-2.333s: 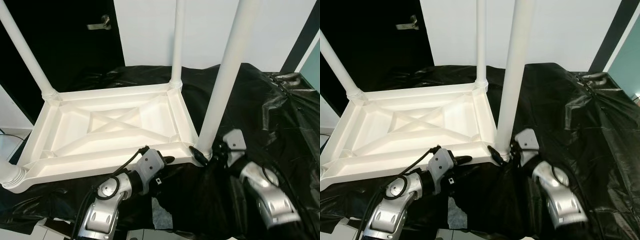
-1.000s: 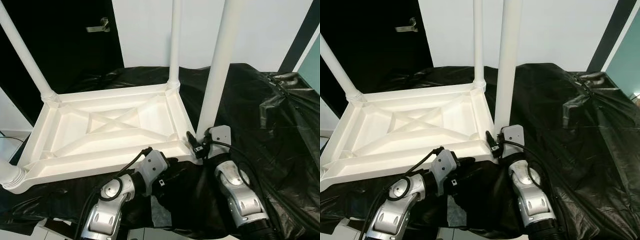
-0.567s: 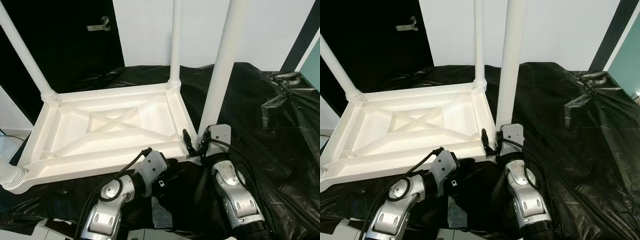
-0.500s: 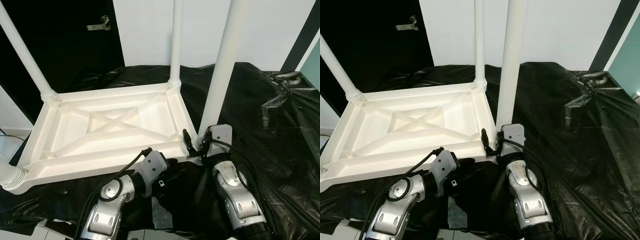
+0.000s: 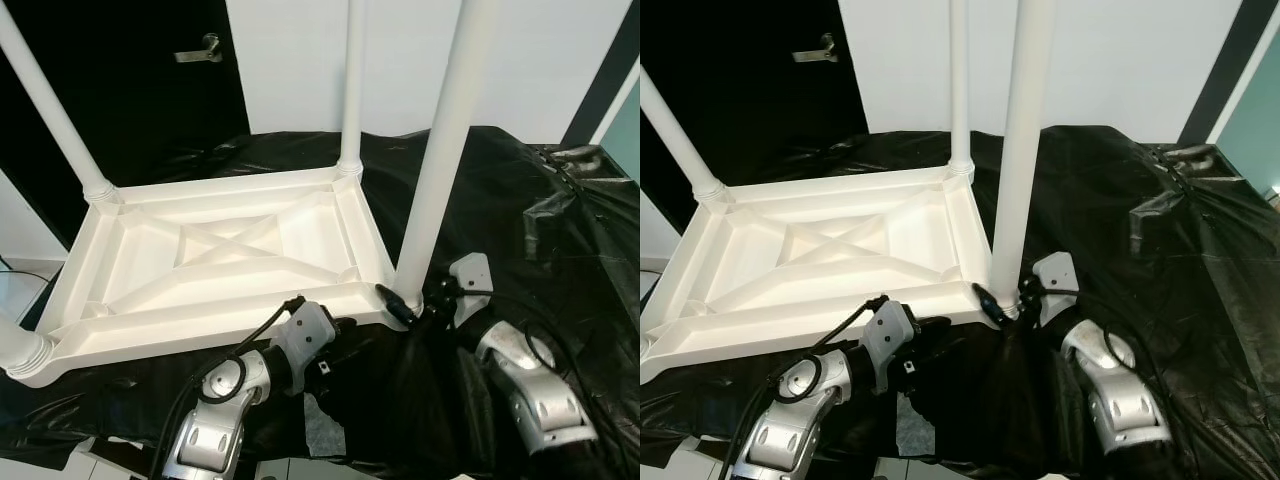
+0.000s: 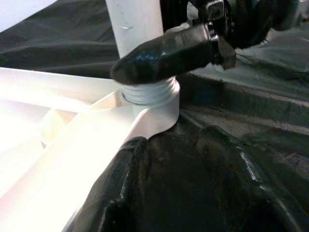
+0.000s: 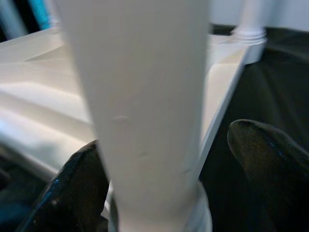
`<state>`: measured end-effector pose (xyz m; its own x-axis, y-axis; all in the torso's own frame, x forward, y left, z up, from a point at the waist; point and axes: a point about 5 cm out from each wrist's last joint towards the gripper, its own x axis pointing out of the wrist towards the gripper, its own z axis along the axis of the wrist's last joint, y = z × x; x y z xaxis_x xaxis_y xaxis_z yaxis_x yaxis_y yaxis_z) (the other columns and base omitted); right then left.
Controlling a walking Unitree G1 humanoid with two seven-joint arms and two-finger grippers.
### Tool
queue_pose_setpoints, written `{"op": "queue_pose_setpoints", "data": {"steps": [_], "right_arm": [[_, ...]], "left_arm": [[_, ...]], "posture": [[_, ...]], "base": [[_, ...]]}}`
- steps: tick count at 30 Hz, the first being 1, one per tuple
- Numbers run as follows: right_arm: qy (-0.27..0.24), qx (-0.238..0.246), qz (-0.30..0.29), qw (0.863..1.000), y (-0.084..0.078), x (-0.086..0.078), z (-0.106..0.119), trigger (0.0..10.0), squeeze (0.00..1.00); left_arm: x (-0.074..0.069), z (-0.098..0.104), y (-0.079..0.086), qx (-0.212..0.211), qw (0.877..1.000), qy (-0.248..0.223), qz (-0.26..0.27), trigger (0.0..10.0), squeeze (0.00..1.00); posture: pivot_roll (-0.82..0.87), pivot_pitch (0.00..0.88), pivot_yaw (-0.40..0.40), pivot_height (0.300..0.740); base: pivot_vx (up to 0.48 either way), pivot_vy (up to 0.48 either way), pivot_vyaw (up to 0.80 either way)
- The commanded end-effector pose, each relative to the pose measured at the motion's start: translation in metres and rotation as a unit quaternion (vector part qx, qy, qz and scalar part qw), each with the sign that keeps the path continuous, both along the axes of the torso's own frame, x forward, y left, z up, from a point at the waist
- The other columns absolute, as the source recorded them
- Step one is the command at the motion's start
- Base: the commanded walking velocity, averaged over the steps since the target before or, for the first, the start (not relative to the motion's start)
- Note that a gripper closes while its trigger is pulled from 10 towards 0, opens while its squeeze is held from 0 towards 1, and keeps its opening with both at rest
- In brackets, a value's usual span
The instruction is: Building children table
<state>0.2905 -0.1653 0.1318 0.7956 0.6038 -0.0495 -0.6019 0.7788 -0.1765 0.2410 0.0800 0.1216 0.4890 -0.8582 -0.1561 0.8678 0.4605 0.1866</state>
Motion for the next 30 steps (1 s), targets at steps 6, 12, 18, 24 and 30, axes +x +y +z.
{"op": "queue_pose_setpoints", "data": {"steps": [6,12,18,24,30], "right_arm": [[0.031,-0.033,0.082,0.996,-0.011,0.016,0.007,10.0,0.0],[0.048,-0.069,0.163,0.983,-0.006,0.019,0.009,6.4,0.0],[0.052,-0.093,0.208,0.972,-0.004,0.02,0.009,0.0,0.0],[0.065,-0.101,0.199,0.973,-0.012,0.017,0.003,0.0,0.0],[0.067,-0.081,0.144,0.984,-0.015,0.012,-0.004,6.9,0.0]], "left_arm": [[0.007,0.004,0.007,-0.003,0.997,-0.022,0.076,10.0,0.0],[0.009,0.006,0.008,0.0,0.997,-0.027,0.077,10.0,0.0],[0.01,0.006,0.008,0.0,0.997,-0.029,0.078,10.0,0.0],[0.008,0.006,0.008,-0.002,0.996,-0.027,0.082,10.0,0.0],[0.008,0.005,0.007,-0.004,0.996,-0.025,0.08,10.0,0.0]], "posture": [[0.06,0.0,0.013,0.74],[0.07,0.0,0.015,0.74],[0.08,0.0,0.007,0.74],[0.07,0.0,0.004,0.74],[0.06,0.0,0.008,0.74]], "base": [[0.0,0.0,0.0],[0.0,0.0,0.0],[0.0,0.0,0.0],[0.0,0.0,0.0],[0.0,0.0,0.0]]}}
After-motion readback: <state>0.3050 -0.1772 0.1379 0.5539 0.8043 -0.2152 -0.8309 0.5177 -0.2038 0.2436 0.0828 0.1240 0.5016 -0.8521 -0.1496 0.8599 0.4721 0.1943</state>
